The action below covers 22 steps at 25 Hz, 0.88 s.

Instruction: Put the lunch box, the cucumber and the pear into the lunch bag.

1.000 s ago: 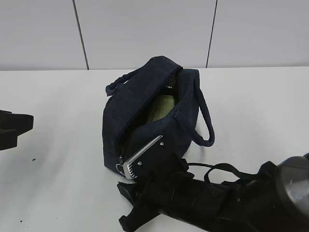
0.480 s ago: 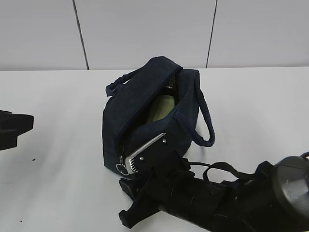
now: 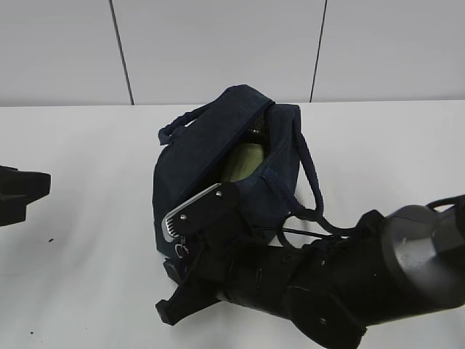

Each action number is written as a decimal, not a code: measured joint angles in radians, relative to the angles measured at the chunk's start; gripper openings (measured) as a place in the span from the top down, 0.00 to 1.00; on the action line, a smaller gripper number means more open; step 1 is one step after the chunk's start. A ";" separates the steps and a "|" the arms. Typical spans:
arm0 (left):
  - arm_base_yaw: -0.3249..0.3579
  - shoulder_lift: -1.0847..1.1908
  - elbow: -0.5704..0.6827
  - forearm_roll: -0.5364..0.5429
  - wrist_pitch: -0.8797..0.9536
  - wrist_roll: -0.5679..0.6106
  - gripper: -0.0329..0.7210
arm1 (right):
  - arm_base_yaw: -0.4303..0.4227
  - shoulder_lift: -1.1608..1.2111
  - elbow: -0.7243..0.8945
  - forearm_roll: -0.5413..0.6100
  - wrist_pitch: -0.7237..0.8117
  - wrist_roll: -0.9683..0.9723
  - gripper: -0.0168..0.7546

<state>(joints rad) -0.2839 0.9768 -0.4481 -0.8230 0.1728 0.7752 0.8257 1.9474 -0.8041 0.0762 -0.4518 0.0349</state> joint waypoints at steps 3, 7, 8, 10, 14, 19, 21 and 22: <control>0.000 0.000 0.000 0.000 0.000 0.000 0.55 | 0.000 0.000 -0.004 0.007 0.029 0.000 0.70; 0.000 0.000 0.000 0.000 0.000 0.000 0.55 | 0.000 0.000 -0.004 0.015 0.056 0.000 0.71; 0.000 0.000 0.000 0.000 0.000 0.000 0.55 | 0.000 0.000 -0.006 0.015 0.056 0.000 0.71; 0.000 0.000 0.000 0.000 0.000 0.000 0.55 | 0.000 0.000 -0.007 0.015 0.056 0.000 0.71; 0.000 0.000 0.000 0.000 0.000 0.000 0.55 | 0.000 0.000 -0.008 0.015 0.056 0.002 0.71; 0.000 0.000 0.000 0.000 0.000 0.000 0.55 | 0.000 0.000 -0.015 0.015 0.054 0.022 0.71; 0.000 0.000 0.000 0.000 0.000 0.000 0.55 | 0.000 0.000 -0.027 0.015 0.058 0.024 0.71; 0.000 0.000 0.000 0.000 0.000 0.000 0.55 | 0.000 0.000 -0.038 0.015 0.070 0.024 0.72</control>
<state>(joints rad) -0.2839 0.9768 -0.4481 -0.8230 0.1728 0.7752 0.8257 1.9474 -0.8423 0.0908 -0.3821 0.0593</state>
